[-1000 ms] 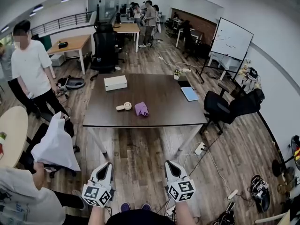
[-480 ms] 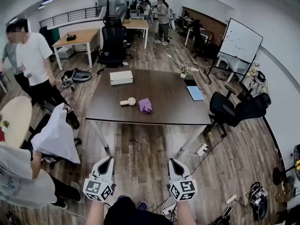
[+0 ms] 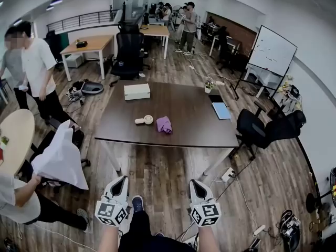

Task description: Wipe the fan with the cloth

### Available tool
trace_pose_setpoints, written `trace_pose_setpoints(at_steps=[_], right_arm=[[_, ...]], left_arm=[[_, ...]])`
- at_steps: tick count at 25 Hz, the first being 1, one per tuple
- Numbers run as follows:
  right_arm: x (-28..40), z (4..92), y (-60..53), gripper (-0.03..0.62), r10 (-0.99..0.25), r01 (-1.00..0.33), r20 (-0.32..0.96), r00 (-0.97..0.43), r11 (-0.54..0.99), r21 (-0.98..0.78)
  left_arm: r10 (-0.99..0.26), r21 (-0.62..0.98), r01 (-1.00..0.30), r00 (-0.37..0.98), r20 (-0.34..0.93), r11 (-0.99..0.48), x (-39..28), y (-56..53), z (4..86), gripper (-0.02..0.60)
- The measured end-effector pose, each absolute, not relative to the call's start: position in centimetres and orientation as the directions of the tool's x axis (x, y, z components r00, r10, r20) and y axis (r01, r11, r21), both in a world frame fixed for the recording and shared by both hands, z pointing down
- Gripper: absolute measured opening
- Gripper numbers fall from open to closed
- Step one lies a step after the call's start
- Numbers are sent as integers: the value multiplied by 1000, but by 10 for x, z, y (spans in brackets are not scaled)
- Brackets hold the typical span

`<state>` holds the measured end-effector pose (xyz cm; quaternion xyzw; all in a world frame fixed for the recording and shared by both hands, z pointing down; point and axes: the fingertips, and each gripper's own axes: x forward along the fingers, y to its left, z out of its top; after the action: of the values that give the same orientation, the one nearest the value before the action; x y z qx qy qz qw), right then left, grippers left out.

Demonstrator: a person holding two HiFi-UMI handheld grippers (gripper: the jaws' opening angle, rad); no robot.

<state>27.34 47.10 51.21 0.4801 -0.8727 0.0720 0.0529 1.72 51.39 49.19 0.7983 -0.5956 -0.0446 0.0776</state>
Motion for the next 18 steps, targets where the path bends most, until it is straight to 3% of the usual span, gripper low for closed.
trace_pose_setpoints(at_steps=[18], right_arm=[[237, 510, 374, 11, -836, -845, 173, -520, 533, 37]], left_arm=[[-970, 198, -953, 239, 40, -227, -17, 410, 517, -3]])
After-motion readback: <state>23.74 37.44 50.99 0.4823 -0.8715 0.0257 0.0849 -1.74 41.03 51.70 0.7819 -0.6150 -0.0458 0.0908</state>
